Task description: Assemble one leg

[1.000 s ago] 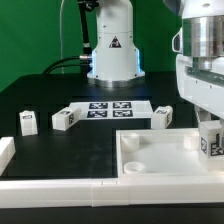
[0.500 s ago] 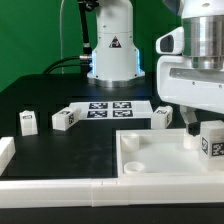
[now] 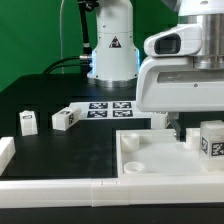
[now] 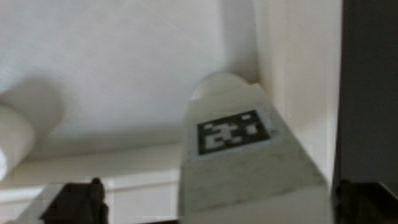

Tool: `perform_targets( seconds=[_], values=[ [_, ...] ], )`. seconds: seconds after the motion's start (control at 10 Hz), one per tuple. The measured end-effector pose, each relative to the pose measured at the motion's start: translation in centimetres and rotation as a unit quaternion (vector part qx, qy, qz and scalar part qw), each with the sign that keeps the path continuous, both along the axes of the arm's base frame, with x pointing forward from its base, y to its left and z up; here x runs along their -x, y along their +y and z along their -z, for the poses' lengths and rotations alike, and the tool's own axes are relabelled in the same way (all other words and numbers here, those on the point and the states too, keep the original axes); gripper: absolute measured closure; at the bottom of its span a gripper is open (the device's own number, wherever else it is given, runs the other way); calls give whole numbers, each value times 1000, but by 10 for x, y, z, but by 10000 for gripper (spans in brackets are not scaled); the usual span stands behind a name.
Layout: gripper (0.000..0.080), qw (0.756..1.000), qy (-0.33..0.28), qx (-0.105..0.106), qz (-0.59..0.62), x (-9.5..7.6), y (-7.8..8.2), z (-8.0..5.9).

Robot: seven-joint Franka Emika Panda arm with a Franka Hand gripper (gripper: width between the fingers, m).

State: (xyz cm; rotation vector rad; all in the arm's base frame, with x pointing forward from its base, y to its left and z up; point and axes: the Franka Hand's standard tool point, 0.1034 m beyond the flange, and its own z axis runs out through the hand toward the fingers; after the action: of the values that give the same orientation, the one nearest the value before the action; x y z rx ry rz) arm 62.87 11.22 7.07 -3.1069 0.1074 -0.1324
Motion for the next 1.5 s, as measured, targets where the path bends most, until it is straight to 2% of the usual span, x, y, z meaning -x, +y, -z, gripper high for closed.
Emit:
perform_targets(
  seconds=[0.2, 0.4, 0.6, 1.0, 1.1, 1.2, 1.3, 1.4, 1.5],
  values=[
    [150, 995, 6, 18, -94, -1, -3, -2],
    [162, 996, 7, 18, -88, -1, -4, -1],
    [512, 996, 7, 19, -88, -1, -4, -1],
    [509, 998, 7, 17, -61, -1, -5, -1],
    [509, 999, 8, 15, -33, -1, -5, -1],
    [509, 999, 4, 4, 51, -1, -5, -2],
    [509, 980, -9, -15, 196, 2, -7, -1],
    [509, 973, -10, -18, 230, 4, -7, 0],
    [509, 948, -6, -31, 317, 4, -5, 0]
  ],
)
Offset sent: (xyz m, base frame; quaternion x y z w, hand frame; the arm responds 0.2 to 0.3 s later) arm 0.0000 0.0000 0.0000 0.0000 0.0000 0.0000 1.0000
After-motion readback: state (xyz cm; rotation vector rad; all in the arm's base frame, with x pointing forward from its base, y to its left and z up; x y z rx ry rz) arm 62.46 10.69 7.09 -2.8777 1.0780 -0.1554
